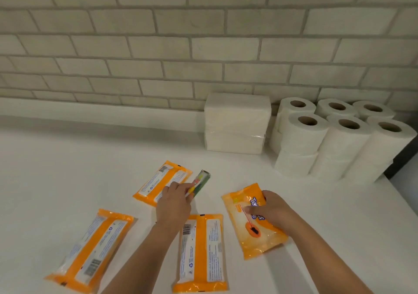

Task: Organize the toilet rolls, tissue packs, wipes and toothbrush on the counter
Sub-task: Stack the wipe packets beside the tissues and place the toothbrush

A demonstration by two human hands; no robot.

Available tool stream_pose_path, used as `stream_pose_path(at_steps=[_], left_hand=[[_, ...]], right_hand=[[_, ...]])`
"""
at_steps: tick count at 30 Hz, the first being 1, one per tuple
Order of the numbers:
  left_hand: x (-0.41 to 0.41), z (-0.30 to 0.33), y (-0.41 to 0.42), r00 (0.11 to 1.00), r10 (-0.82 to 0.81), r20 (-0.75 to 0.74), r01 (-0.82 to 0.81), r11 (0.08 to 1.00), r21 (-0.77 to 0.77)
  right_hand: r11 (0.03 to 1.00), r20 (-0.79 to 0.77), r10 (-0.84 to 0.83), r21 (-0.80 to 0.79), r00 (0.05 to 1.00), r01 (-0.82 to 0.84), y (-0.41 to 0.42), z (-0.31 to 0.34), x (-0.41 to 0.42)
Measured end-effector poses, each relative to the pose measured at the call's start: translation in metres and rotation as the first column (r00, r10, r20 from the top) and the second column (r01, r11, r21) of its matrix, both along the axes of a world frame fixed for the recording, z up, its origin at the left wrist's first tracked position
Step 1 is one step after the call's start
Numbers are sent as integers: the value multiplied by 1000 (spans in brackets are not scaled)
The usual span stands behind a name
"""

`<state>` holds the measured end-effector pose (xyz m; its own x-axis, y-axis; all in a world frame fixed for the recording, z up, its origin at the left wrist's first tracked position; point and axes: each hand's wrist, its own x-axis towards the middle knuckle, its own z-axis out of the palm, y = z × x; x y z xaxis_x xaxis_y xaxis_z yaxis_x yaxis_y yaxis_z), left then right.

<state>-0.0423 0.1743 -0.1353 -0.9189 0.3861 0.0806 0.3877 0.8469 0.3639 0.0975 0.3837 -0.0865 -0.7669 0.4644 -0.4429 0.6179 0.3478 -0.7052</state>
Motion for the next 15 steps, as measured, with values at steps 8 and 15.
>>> stream_pose_path(at_steps=[8,15], left_hand=[[-9,26,9,950,-149,275,27,915,402],[-41,62,-1,652,-326,685,-416,602,682]], right_hand=[[995,-221,95,-10,971,-100,-12,32,-54],[987,-203,114,-88,973,-134,-31,61,-108]])
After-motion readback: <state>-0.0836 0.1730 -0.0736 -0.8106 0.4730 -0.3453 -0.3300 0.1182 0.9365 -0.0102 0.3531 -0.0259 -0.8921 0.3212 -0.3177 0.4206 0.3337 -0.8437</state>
